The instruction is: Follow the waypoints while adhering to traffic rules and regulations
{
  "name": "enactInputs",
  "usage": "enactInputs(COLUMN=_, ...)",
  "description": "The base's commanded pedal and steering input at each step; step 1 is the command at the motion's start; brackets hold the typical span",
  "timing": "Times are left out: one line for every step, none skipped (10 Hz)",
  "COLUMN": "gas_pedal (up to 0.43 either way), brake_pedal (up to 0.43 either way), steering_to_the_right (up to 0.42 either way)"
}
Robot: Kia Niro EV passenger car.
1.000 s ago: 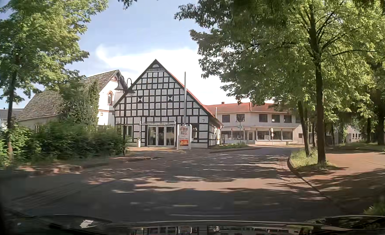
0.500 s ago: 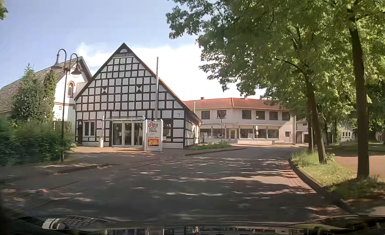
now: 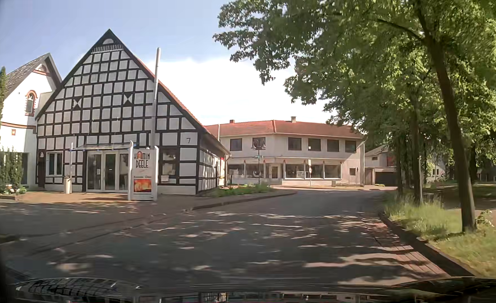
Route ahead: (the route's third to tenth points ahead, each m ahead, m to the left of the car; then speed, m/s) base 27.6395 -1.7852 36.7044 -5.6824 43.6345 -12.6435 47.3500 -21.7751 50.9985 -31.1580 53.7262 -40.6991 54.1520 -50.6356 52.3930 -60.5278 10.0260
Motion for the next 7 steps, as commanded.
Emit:
enactInputs(gas_pedal=0.110, brake_pedal=0.000, steering_to_the_right=0.072)
enactInputs(gas_pedal=0.110, brake_pedal=0.000, steering_to_the_right=0.073)
enactInputs(gas_pedal=0.110, brake_pedal=0.000, steering_to_the_right=0.075)
enactInputs(gas_pedal=0.110, brake_pedal=0.000, steering_to_the_right=0.078)
enactInputs(gas_pedal=0.110, brake_pedal=0.000, steering_to_the_right=0.080)
enactInputs(gas_pedal=0.110, brake_pedal=0.000, steering_to_the_right=0.080)
enactInputs(gas_pedal=0.098, brake_pedal=0.000, steering_to_the_right=0.079)
